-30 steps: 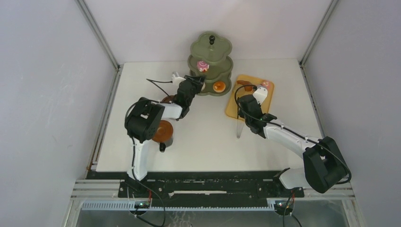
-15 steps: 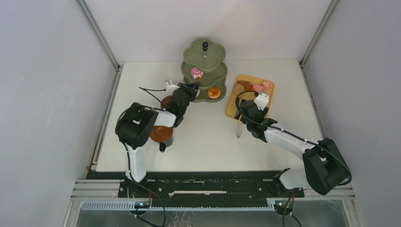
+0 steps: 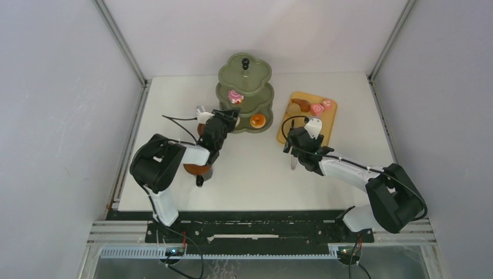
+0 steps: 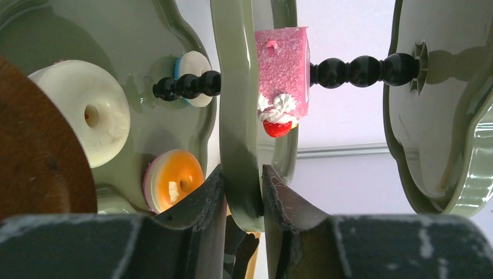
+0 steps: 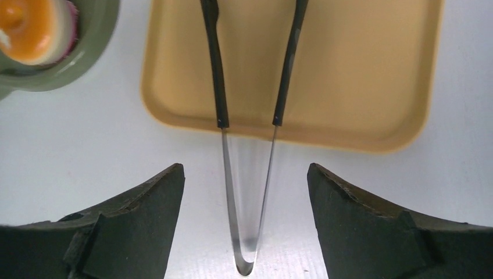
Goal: Serve the afternoon tea
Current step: Move the desert table to the center of the board.
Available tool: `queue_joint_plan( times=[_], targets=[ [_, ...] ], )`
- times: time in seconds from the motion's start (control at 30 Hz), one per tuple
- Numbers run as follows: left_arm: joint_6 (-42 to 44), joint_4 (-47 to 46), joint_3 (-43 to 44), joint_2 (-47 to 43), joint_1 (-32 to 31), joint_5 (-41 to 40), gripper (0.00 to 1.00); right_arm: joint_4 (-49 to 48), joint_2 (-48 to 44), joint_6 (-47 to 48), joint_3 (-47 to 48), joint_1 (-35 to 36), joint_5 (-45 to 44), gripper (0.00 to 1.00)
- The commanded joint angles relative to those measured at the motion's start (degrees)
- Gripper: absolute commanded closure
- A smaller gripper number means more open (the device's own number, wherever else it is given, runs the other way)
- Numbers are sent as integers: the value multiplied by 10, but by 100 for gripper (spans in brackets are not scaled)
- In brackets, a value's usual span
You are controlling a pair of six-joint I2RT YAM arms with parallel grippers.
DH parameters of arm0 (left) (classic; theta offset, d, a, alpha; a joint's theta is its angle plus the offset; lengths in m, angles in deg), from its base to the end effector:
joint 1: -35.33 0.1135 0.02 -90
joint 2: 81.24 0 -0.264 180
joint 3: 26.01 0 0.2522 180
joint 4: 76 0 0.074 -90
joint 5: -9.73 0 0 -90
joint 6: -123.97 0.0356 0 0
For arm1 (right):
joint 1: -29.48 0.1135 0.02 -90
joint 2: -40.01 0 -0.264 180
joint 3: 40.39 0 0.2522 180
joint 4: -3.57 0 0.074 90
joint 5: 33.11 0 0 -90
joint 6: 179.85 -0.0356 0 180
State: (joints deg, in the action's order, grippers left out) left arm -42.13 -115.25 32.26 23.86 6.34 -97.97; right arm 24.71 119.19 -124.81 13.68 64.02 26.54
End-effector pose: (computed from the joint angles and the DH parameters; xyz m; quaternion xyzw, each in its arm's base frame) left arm 0.3274 -0.1690 0.1702 -0.3900 0.6409 -0.4464 0.4878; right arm 0.2336 0.1390 0.1901 0.1008 0.8953 0.0054 0.4339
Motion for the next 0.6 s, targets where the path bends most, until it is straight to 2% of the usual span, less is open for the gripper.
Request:
queue_joint_plan(
  times=[0.0, 0.17, 0.47, 0.57],
  targets=[
    [20, -27, -19, -37, -7, -12, 74, 41, 28, -24, 32, 1, -5, 15],
    [19, -27, -23, -39, -12, -13, 71, 98, 80, -44, 77, 4, -22, 16],
    [17, -27, -20, -30, -15, -7, 63, 103, 122, -47, 100, 2, -31, 28],
    [20, -27, -19, -30, -15, -4, 58, 102, 128, -50, 99, 3, -31, 35]
  ],
)
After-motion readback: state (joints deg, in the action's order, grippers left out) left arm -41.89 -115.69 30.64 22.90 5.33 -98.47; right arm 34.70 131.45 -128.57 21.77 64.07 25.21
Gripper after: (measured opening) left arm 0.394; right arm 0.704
